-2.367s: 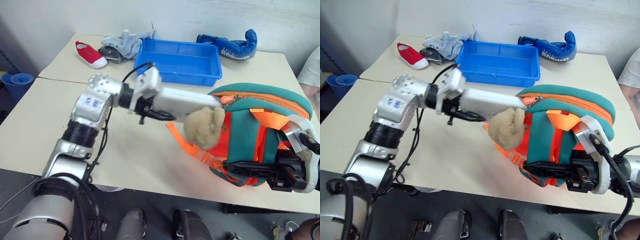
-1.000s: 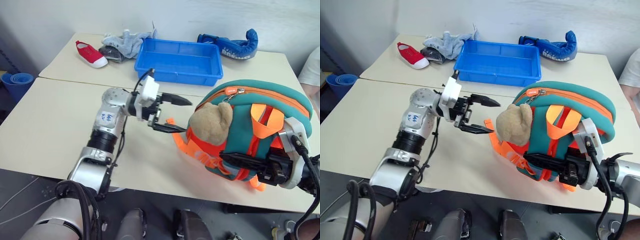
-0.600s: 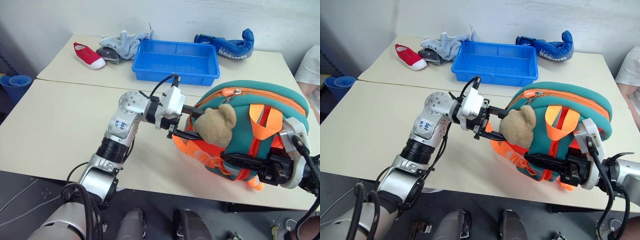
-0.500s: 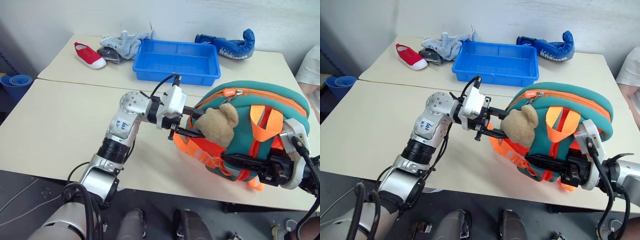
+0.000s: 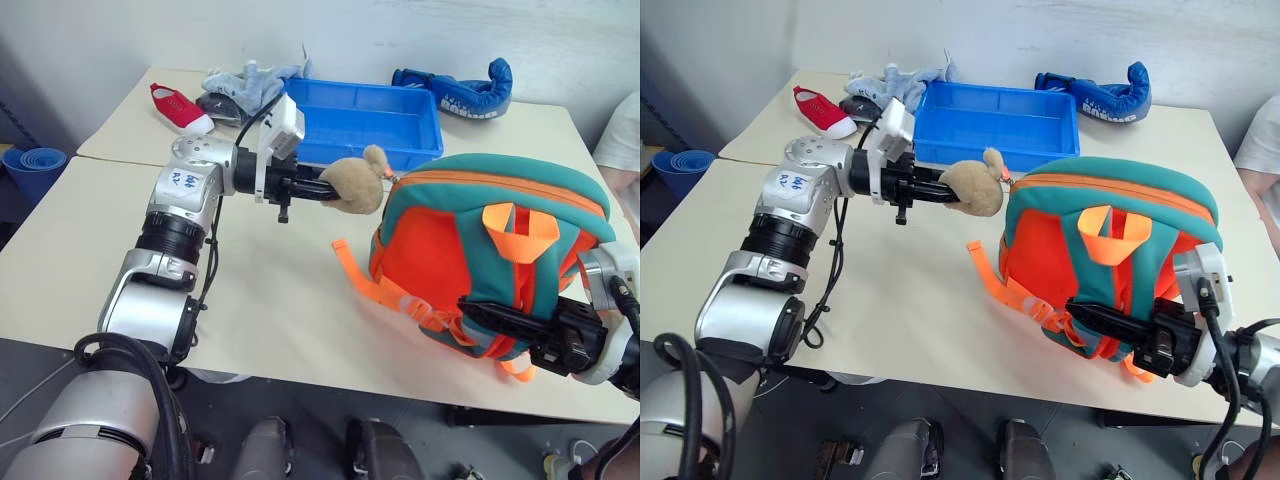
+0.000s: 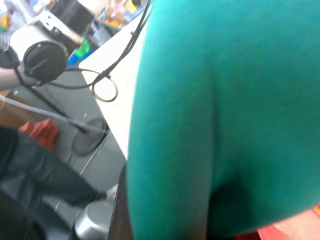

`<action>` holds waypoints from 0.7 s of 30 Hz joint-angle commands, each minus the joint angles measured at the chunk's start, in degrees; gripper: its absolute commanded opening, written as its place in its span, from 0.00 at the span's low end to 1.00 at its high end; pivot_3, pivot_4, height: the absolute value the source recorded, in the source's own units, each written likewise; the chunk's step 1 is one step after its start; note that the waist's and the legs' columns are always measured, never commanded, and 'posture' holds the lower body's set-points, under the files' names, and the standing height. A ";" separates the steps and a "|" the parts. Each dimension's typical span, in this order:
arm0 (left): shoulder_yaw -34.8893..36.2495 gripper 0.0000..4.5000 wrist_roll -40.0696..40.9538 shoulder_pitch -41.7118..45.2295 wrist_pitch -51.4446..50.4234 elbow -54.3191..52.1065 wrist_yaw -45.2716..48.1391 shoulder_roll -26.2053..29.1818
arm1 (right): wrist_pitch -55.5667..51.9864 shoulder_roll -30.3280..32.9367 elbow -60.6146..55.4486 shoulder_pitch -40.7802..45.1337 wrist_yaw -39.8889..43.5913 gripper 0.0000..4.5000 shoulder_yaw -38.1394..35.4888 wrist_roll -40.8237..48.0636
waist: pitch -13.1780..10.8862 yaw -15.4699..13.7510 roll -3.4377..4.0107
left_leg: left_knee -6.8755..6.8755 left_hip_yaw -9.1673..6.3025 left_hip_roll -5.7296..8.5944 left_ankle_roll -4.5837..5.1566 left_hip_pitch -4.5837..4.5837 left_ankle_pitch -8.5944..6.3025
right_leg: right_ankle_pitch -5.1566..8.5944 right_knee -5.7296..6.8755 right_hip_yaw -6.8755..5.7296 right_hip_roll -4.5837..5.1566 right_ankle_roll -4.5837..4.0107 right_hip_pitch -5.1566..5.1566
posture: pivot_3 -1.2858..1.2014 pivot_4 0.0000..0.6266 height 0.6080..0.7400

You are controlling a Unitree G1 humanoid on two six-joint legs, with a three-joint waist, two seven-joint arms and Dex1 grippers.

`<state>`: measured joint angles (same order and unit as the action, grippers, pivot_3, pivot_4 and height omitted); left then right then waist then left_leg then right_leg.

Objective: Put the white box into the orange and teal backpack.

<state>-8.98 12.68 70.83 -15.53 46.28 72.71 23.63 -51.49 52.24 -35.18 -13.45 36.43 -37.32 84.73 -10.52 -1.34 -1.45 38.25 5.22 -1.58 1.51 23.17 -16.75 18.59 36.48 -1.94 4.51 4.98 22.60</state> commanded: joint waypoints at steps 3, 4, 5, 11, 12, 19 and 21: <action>-4.30 0.12 -7.44 -3.50 2.01 3.07 -2.29 0.04 | 3.10 -4.07 -1.30 -2.08 -3.28 0.00 -2.18 1.98 | 0.00 0.02 0.00 | -0.02 0.00 -0.02 -0.02 0.01 0.01 | 0.00 0.02 0.01 0.00 0.00 0.01 | 0.52 0.24 1.00; -5.03 0.12 -8.16 -4.74 2.65 2.53 -2.01 -0.05 | 3.35 -4.49 -1.53 -2.48 -3.50 0.00 -2.12 1.84 | 0.01 0.13 0.01 | -0.03 0.01 -0.02 -0.04 0.00 0.02 | 0.00 0.02 0.02 0.01 0.00 0.01 | 0.52 0.24 1.00; -5.59 0.12 -8.24 -6.74 3.11 1.54 -1.16 -0.54 | 3.75 -5.19 -1.62 -2.96 -3.58 0.00 -1.84 1.19 | 0.01 0.21 0.01 | -0.05 0.04 -0.03 -0.06 -0.06 0.04 | 0.00 0.03 0.07 0.00 0.00 0.00 | 0.52 0.24 1.00; -2.52 0.12 -2.67 -23.07 11.65 -11.95 -1.53 -6.90 | 8.50 -11.78 -1.09 -3.88 -3.74 0.00 2.16 -5.68 | 0.03 0.42 0.03 | -0.07 0.06 -0.06 -0.06 -0.10 0.03 | 0.01 0.03 0.22 0.06 -0.01 0.02 | 0.52 0.24 1.00; -2.16 0.12 -2.35 -24.88 10.93 -14.69 -1.25 -6.15 | 8.72 -12.31 -0.94 -3.91 -4.13 0.00 2.54 -6.30 | 0.03 0.42 0.03 | -0.07 0.06 -0.06 -0.07 -0.09 0.04 | 0.01 0.04 0.24 0.07 -0.01 0.03 | 0.52 0.24 1.00; 4.45 0.40 3.40 -31.46 6.67 -24.28 0.35 1.33 | 17.71 -12.61 -1.02 -2.19 0.07 0.23 7.38 -24.69 | 0.06 1.46 0.09 | -0.10 0.09 -0.06 -0.06 -0.22 0.03 | 0.03 0.07 0.29 0.04 -0.07 0.04 | 0.52 0.24 1.00; 6.20 0.52 4.07 -32.98 6.93 -25.38 0.29 4.00 | 23.10 -10.20 -2.47 -3.35 3.87 0.36 9.70 -34.27 | 0.06 1.59 0.10 | -0.16 0.12 -0.07 -0.08 -0.27 0.03 | 0.05 0.10 0.30 0.03 -0.12 0.04 | 0.52 0.24 1.00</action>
<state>-5.02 15.45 38.78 -8.66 22.90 72.73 26.12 -33.28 40.36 -35.68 -16.28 37.36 -28.32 56.90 -10.45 0.25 -1.35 38.07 5.34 -1.64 1.41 22.88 -16.71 18.65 36.59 -1.65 4.54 4.85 22.64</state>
